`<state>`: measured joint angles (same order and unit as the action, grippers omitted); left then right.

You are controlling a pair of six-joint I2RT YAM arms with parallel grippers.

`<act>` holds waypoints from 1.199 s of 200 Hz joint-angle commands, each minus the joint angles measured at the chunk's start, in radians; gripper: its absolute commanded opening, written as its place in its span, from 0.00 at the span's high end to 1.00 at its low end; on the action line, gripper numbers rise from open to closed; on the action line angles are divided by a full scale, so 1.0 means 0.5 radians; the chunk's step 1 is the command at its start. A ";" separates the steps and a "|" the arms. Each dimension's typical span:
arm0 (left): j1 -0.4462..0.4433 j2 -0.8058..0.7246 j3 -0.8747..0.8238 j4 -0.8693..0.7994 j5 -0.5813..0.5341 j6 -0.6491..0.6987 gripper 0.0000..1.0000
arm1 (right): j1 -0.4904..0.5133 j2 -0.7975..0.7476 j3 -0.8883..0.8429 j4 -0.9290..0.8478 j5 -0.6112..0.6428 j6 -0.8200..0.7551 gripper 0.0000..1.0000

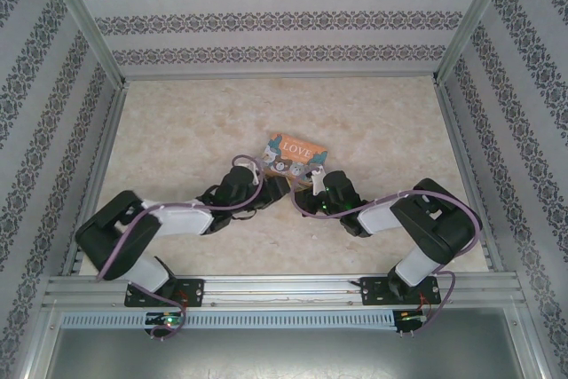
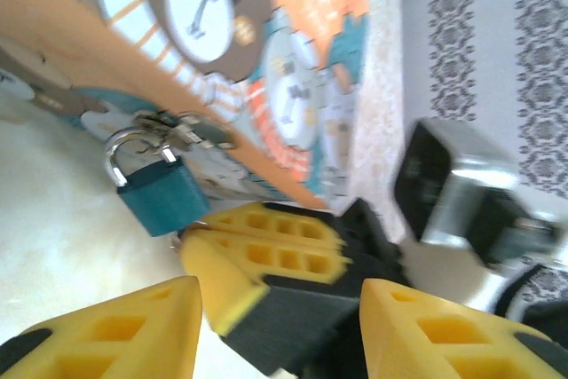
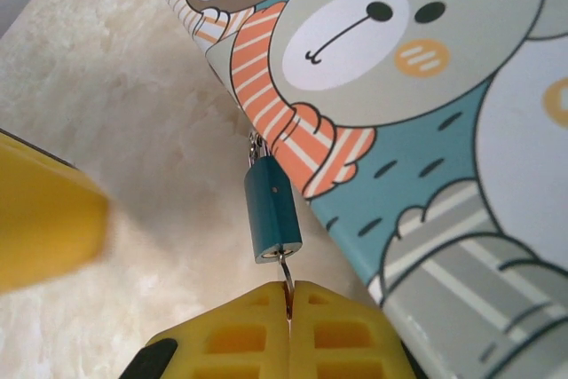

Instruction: Unlock the padlock with the key

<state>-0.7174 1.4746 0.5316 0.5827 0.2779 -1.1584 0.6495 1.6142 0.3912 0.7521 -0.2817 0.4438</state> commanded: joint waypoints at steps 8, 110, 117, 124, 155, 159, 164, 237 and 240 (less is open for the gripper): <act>0.047 -0.369 -0.086 -0.337 -0.170 0.220 0.46 | -0.016 -0.067 -0.018 0.045 -0.102 0.052 1.00; 0.112 -1.076 -0.455 -0.431 -0.225 0.252 0.33 | -0.013 -0.127 -0.029 -0.059 -0.234 0.369 1.00; 0.117 -1.065 -0.490 -0.362 -0.200 0.208 0.33 | -0.012 -0.129 -0.033 -0.060 -0.234 0.397 1.00; 0.124 -1.044 -0.517 -0.281 -0.165 0.166 0.33 | -0.010 -0.134 -0.037 -0.059 -0.237 0.425 1.00; 0.170 -0.867 -0.590 0.089 0.013 -0.012 0.36 | 0.014 -0.162 -0.051 -0.064 -0.224 0.542 1.00; 0.176 -0.835 -0.595 0.141 0.038 -0.025 0.37 | 0.018 -0.163 -0.052 -0.065 -0.222 0.556 1.00; 0.187 -0.790 -0.599 0.201 0.072 -0.040 0.38 | 0.020 -0.166 -0.052 -0.064 -0.218 0.572 1.00; 0.238 0.174 -0.610 1.463 0.359 -0.411 0.49 | 0.036 -0.165 -0.022 -0.119 -0.210 0.816 1.00; 0.238 0.222 -0.605 1.522 0.365 -0.430 0.50 | 0.036 -0.164 -0.022 -0.123 -0.212 0.822 1.00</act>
<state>-0.6067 1.4555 0.2276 0.9909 0.3988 -1.2751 0.6525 1.5490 0.3748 0.6987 -0.3687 0.7990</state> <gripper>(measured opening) 0.521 0.048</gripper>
